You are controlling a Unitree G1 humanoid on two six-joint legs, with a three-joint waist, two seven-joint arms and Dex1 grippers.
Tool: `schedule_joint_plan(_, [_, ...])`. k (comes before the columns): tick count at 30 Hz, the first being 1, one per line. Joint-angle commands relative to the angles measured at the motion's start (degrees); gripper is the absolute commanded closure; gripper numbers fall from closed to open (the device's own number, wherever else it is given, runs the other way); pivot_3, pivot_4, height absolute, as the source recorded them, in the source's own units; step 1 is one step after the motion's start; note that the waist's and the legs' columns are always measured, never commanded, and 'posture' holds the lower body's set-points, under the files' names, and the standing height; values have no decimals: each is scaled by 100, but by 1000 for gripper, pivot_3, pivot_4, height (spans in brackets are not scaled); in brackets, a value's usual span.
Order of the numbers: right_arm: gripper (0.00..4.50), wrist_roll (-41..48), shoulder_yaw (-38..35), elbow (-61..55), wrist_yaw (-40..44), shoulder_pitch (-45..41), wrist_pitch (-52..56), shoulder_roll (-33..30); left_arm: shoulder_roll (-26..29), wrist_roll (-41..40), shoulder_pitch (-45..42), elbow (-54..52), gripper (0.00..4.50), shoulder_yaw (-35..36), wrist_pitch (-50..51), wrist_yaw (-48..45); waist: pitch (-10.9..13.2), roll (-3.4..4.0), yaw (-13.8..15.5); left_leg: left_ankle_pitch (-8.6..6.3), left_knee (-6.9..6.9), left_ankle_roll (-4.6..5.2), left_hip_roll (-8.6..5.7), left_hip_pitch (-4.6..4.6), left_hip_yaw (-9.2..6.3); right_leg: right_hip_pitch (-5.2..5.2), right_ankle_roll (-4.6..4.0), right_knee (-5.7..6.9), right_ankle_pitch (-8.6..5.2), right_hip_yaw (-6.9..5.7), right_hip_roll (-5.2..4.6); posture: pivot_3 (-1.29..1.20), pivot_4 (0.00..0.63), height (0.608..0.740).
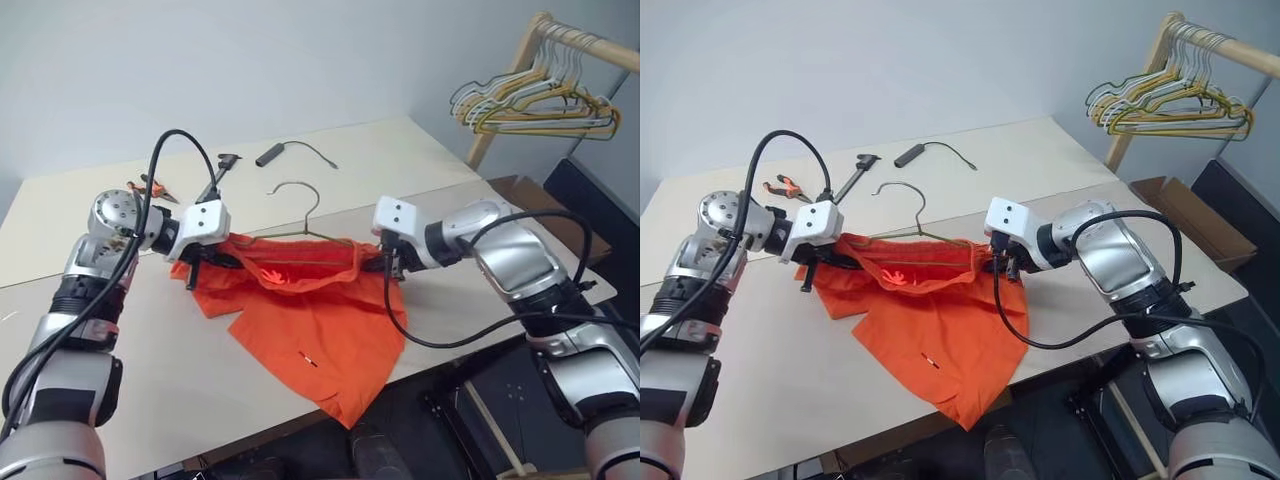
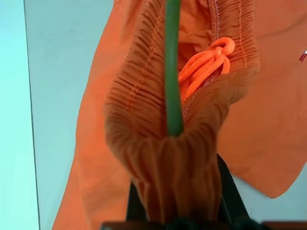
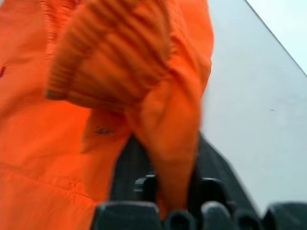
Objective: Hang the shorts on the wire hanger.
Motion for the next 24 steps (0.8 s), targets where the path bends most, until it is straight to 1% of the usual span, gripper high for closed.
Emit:
schedule_joint_plan(1, [4491, 213, -283, 74, 230, -225, 71, 13, 61, -166, -29, -191, 4500, 95, -66, -151, 0, 0, 2, 0, -1, 0, 0, 0, 0, 0, 0, 0, 0, 0, -1, -165, 63, 740])
schedule_joint_plan(4, [4491, 421, -426, 52, 420, -226, 277, -20, 42, -210, -25, -185, 4500, 121, -105, -197, 0, 1, 10, 0, 3, 1, -1, -1, 0, 2, 1, 0, 1, -1, -3, -171, 64, 740])
schedule_joint_plan(6, [4500, 583, -539, -56, 523, -164, 474, -88, 8, -323, -38, -186, 3929, 186, -45, -242, 0, 1, 17, -1, 4, 1, -1, -1, 0, 3, 2, 0, 1, 0, -4, -173, 63, 740])
schedule_joint_plan(7, [4500, 649, -589, -134, 548, -114, 553, -136, -7, -406, -44, -185, 3767, 227, -52, -282, 0, 1, 17, -1, 4, 2, -1, -1, 0, 2, 2, 0, 1, -1, -4, -175, 63, 740])
schedule_joint_plan(11, [4500, 956, -861, -589, 522, 283, 935, -390, -46, -663, -106, -170, 2551, 420, 25, -229, 1, 1, 28, -2, 2, 4, -1, -2, -3, 1, 2, 0, 1, -3, -6, -180, 64, 740])
schedule_joint_plan(13, [4500, 1129, -1049, -905, 420, 583, 1193, -528, -52, -783, -122, -171, 1855, 550, 136, -144, 1, 1, 25, -3, 3, 5, -1, -3, -4, 2, 2, -1, 1, -6, -7, -191, 64, 740])
schedule_joint_plan(19, [4500, 1730, -1800, -1978, -60, 1637, 2005, -885, -112, -1019, -281, -148, 14, 967, 462, 439, 1, 1, 27, -4, 6, 6, -1, -1, -4, 6, 2, -1, 1, -3, -10, -196, 66, 740])
schedule_joint_plan(21, [4500, 1905, -2061, -2267, -286, 1969, 2283, -957, -177, -1195, -353, -215, 14, 1166, 703, 694, 1, 1, 30, -4, 6, 8, -1, -1, -4, 8, 2, -1, 1, -2, -9, -201, 66, 740])
schedule_joint_plan(23, [4500, 2106, -2505, -2517, -622, 2308, 2695, -929, -315, -1542, -432, -488, 14, 1461, 1501, 1144, 0, 0, 40, -5, 5, 9, -1, 0, -3, 10, 3, -3, 2, -1, -10, -202, 66, 740])
schedule_joint_plan(24, [4500, 2207, -2826, -2617, -841, 2481, 2965, -856, -331, -1812, -363, -776, 14, 1574, 1866, 1132, 0, 1, 47, -7, 9, 13, 0, 0, -3, 10, 4, -1, 2, -1, -9, -206, 66, 740])
